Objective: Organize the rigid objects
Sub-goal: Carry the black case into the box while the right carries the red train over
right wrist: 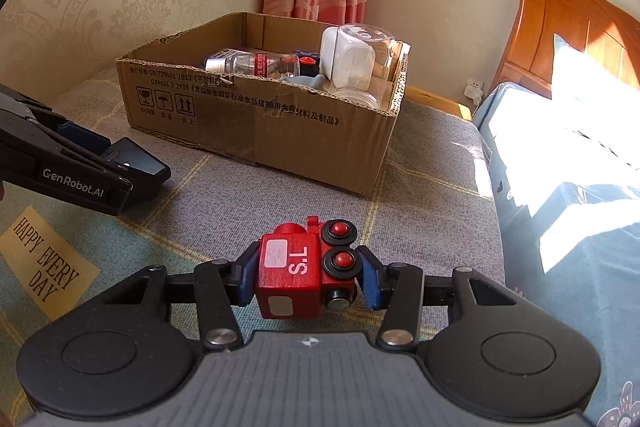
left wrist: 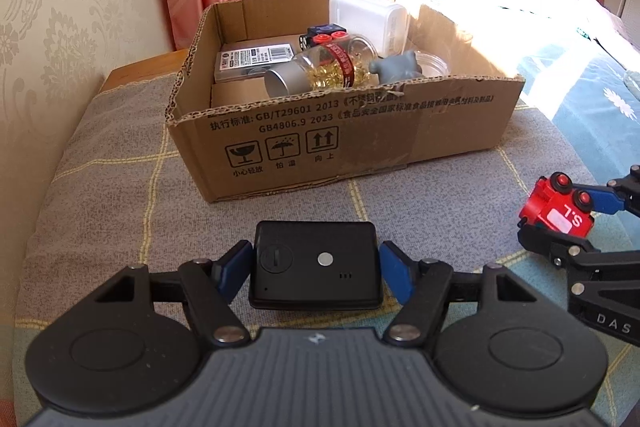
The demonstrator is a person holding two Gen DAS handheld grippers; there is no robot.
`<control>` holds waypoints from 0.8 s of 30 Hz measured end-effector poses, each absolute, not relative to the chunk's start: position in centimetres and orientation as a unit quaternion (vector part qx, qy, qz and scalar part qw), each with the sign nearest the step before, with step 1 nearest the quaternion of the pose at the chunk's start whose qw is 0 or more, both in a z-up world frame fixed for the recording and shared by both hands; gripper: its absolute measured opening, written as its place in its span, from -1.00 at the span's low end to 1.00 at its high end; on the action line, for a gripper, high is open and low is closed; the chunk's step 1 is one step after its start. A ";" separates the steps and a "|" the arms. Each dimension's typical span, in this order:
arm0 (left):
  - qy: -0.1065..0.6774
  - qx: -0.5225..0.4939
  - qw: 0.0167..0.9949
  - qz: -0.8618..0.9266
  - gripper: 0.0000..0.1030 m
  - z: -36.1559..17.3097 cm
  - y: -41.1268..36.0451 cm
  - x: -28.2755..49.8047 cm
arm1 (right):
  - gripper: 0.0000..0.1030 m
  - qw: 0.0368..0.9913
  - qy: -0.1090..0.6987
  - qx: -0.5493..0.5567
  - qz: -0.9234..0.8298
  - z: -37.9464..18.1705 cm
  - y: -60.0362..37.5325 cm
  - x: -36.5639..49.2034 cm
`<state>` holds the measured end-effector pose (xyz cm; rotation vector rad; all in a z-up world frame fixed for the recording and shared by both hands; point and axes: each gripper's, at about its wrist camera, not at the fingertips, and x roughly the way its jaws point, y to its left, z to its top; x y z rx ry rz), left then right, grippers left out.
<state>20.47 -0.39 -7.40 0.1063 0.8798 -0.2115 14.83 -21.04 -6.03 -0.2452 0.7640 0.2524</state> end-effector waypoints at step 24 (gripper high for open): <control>0.346 0.031 0.936 -0.054 0.48 0.5 0.2 34.0 | 0.06 0.931 0.301 -0.123 0.165 0.5 -20.2 19.6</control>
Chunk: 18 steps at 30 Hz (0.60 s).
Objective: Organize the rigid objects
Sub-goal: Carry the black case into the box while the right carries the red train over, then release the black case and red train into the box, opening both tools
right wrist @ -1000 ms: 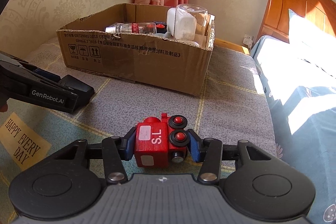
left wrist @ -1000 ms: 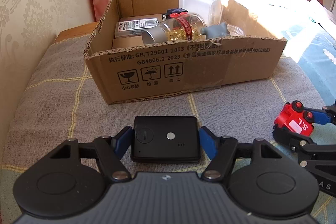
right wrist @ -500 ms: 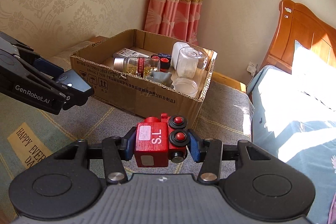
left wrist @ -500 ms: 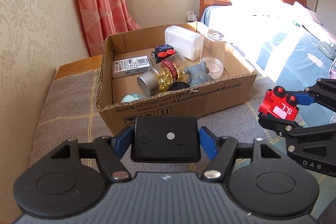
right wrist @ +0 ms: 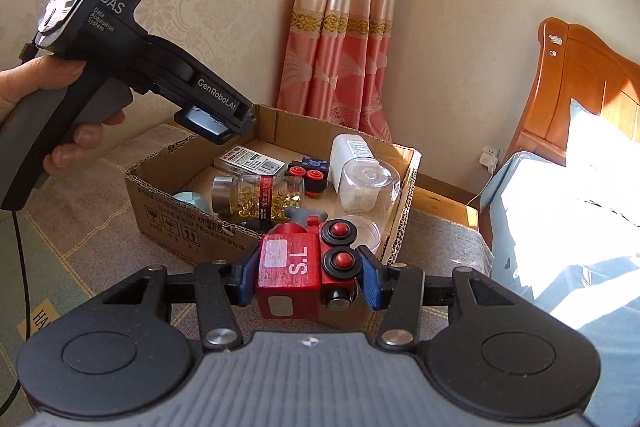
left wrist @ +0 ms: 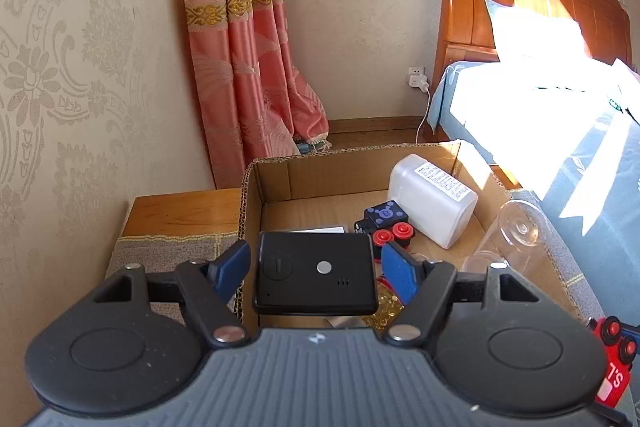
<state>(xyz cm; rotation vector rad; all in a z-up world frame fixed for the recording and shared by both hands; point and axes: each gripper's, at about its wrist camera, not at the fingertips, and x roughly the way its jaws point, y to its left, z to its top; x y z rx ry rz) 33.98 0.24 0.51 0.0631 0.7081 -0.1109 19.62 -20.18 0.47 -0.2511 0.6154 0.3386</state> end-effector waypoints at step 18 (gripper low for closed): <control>0.319 0.028 0.947 -0.025 0.97 1.3 1.9 25.8 | 1.00 0.942 0.304 -0.067 0.129 0.8 -20.9 23.7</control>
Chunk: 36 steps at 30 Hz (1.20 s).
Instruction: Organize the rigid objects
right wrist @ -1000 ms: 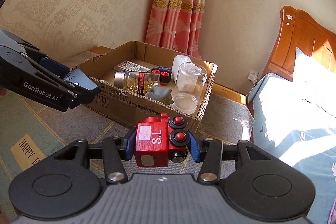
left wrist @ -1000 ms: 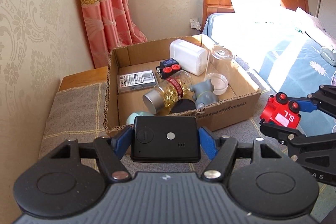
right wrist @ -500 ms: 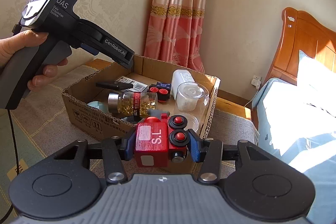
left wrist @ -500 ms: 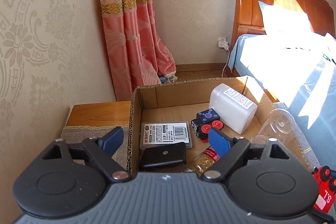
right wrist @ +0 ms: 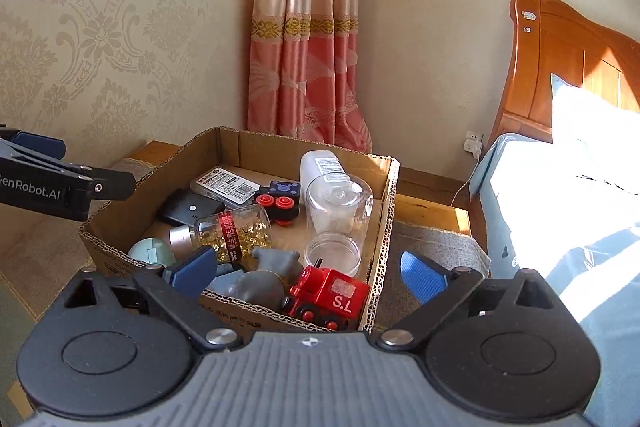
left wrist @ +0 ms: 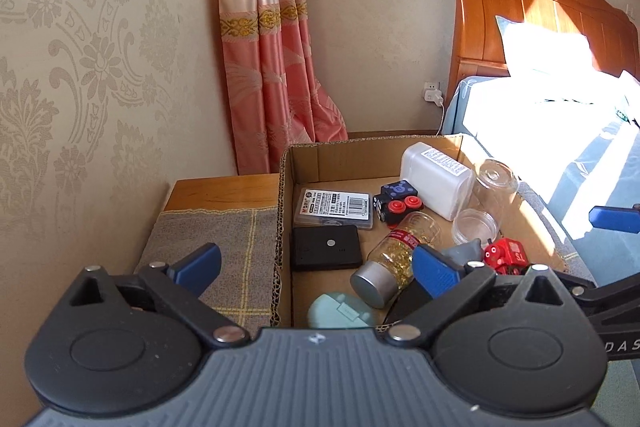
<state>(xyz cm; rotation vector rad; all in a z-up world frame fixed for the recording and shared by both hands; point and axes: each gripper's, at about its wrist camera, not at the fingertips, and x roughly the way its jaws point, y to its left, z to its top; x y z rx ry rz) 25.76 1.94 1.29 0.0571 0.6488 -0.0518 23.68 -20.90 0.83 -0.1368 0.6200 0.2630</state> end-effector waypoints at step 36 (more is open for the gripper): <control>0.381 0.066 0.922 -0.003 0.97 2.2 -0.4 18.6 | 1.00 0.912 0.409 -0.022 0.011 3.0 -20.1 16.7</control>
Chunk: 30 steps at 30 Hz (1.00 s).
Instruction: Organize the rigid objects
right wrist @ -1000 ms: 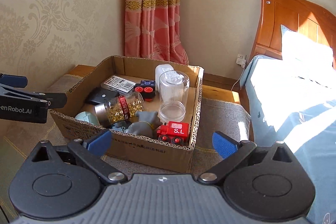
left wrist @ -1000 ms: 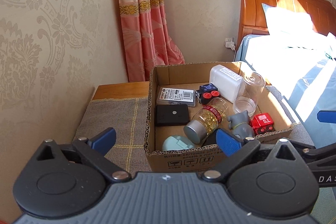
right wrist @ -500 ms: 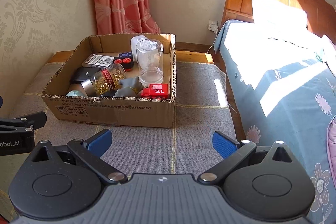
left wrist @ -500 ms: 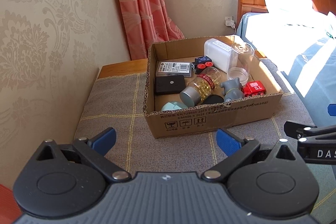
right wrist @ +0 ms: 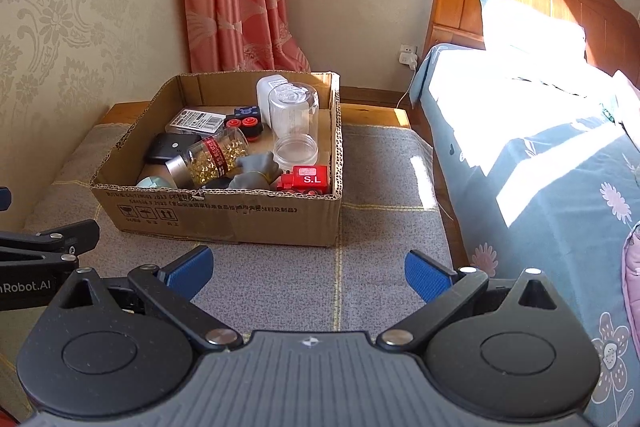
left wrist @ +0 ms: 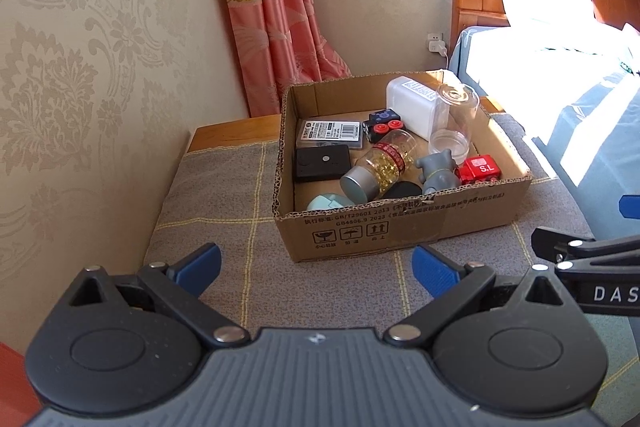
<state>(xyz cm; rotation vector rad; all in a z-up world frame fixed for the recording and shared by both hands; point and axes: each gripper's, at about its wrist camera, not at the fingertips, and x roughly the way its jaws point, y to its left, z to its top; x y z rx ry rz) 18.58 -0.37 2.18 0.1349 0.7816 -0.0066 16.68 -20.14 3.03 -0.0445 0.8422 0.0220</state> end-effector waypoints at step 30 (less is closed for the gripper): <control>0.384 0.064 0.921 0.004 0.97 2.2 -0.4 18.6 | 1.00 0.915 0.403 -0.021 0.009 3.3 -20.2 16.7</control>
